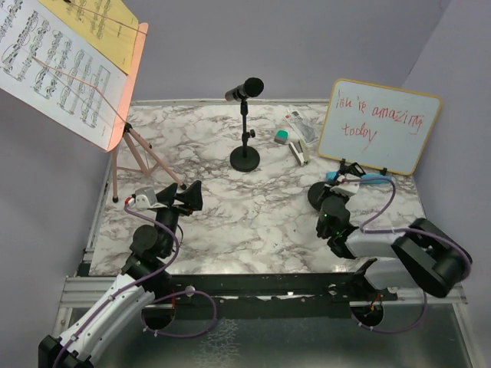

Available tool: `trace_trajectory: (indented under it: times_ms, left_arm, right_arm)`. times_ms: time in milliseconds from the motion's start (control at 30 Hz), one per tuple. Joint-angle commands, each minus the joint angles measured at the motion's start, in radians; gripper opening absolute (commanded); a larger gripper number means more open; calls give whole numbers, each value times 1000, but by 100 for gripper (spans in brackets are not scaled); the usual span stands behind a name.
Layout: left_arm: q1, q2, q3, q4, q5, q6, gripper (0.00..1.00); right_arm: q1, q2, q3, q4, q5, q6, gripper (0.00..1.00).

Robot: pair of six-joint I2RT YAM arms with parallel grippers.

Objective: Pack up the instrument practice props
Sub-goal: Move the microphone stand to the center of the board.

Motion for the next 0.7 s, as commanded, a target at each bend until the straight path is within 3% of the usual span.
trace_trajectory:
  times_ms: [0,100,233,367,500,667]
  left_arm:
    - [-6,-19,-18,-12,-22,-1,99]
    - [-7,-25,-19,-12,-20,0,99]
    - [-9,-36,-21,-12,-23,0,99]
    - [-10,-45,-21,-12,-26,-1,99]
    - [-11,-53,-24,-12,-25,-4,99]
    - [-11,-55,-25,-12,-26,-5,99]
  right_arm:
    - [-92,-223,57,-412,102,278,1]
    - [-159,-311,90,-619,124,453,1]
    - [-174,-367,134,-625,269,288,0]
    - [-300,-427,120,-672,232,231,0]
    - [-421,-430,66,-567,203,153,0]
    - [-555,-383,55,-554,143,181,0]
